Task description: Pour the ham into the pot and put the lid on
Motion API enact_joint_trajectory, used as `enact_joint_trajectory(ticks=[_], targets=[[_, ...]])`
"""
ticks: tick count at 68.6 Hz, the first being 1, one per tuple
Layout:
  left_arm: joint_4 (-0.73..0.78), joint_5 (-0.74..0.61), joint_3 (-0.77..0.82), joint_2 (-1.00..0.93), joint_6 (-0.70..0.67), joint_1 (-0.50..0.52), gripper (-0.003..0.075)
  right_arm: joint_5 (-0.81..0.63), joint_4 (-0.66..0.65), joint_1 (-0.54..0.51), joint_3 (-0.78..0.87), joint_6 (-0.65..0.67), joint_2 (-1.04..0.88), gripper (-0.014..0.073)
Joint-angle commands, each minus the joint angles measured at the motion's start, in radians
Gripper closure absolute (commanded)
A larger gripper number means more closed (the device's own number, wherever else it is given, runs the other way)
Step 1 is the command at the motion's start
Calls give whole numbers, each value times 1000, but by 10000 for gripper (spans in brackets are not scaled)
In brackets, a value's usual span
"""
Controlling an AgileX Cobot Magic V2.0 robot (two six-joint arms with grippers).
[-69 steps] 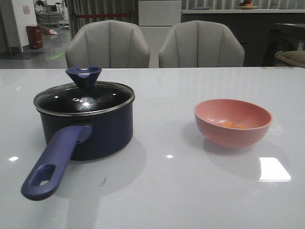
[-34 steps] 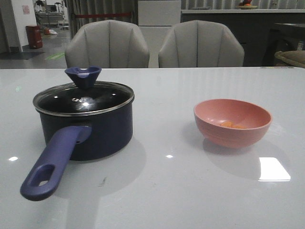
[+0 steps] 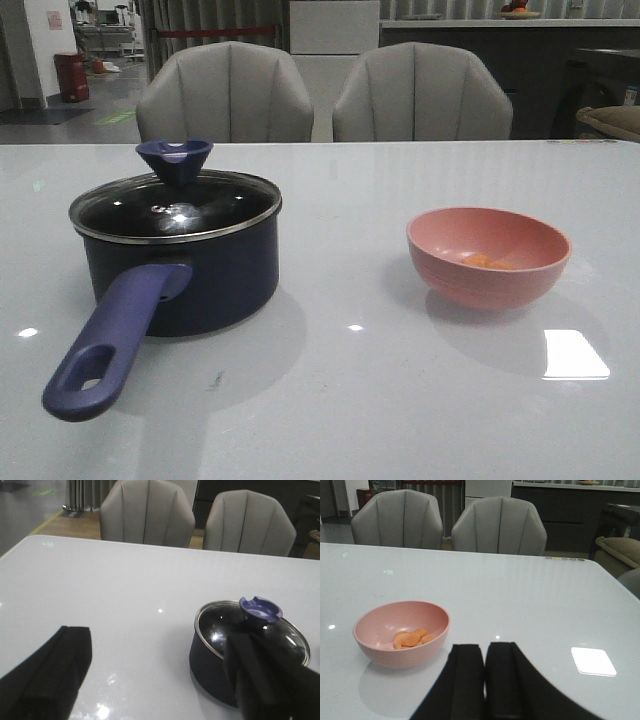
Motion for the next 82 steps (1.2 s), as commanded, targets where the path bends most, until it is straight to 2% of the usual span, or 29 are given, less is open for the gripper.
enact_joint_trajectory(ticks=[1, 20, 37, 56, 62, 72, 82], targets=[[-13, 13, -97, 63, -5, 2, 116, -80, -11, -6, -6, -5, -21, 427], [-16, 250, -367, 391, -5, 2, 116, -80, -11, -6, -6, -5, -21, 427], [-16, 383, -595, 728, -5, -5, 116, -80, -11, -6, -6, -5, -21, 427], [-8, 491, -873, 1060, -15, -177, 116, -80, -11, -6, -6, -5, -21, 427], [50, 536, -966, 1158, -86, -248, 116, -80, -11, -6, -6, -5, -21, 427], [234, 608, -1121, 1289, -257, -364, 116, -80, -11, -6, -6, -5, -21, 427], [269, 661, -1248, 1391, -323, -427, 116, -80, -11, -4, -6, -5, -21, 427]])
